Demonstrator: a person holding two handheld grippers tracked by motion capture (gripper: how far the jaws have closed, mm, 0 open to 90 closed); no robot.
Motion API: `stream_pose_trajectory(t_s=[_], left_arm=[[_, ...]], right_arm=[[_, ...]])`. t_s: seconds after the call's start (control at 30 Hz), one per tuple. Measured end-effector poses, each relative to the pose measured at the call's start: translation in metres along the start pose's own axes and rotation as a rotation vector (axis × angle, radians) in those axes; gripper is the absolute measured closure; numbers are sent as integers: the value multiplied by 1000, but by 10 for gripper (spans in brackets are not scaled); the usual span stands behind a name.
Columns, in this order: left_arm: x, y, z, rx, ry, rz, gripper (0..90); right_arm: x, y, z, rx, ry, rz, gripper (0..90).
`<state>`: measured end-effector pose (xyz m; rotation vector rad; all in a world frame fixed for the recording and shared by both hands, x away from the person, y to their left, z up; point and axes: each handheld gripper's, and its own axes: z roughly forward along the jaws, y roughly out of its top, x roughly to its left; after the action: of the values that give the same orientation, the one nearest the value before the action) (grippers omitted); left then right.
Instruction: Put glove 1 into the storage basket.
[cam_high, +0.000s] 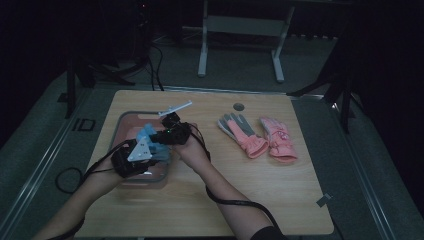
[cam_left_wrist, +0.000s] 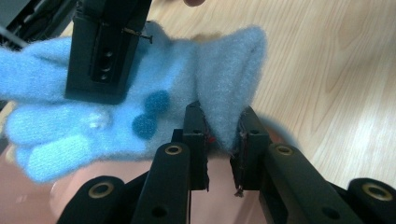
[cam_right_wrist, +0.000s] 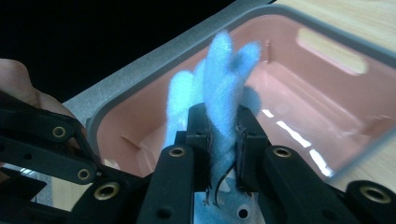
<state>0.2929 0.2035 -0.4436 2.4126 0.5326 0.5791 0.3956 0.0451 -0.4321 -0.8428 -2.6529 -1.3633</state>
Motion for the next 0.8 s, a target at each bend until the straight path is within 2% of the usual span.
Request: stream_pose_trajectory(t_s=[0.13,0.3,0.4,0.6,0.73,0.8], left_arm=[[4,-16,-2,23,-5,-1,783],[11,-26,3,57,-24,-3,782],[17,-30,10,81,-47,-13,782],[24,-33,25,127,-67,-25,781],[31,-35,34,159,-87,-53,779],[32,-36,38,178,-89,-46,778]], right_arm=[[3,1,20,23,12,1,794],[1,-1,37,42,16,17,794],[-3,-2,46,55,17,32,794],[-13,-6,60,90,-1,51,793],[-19,-8,68,121,-39,58,790],[-20,-9,73,140,-42,59,788]])
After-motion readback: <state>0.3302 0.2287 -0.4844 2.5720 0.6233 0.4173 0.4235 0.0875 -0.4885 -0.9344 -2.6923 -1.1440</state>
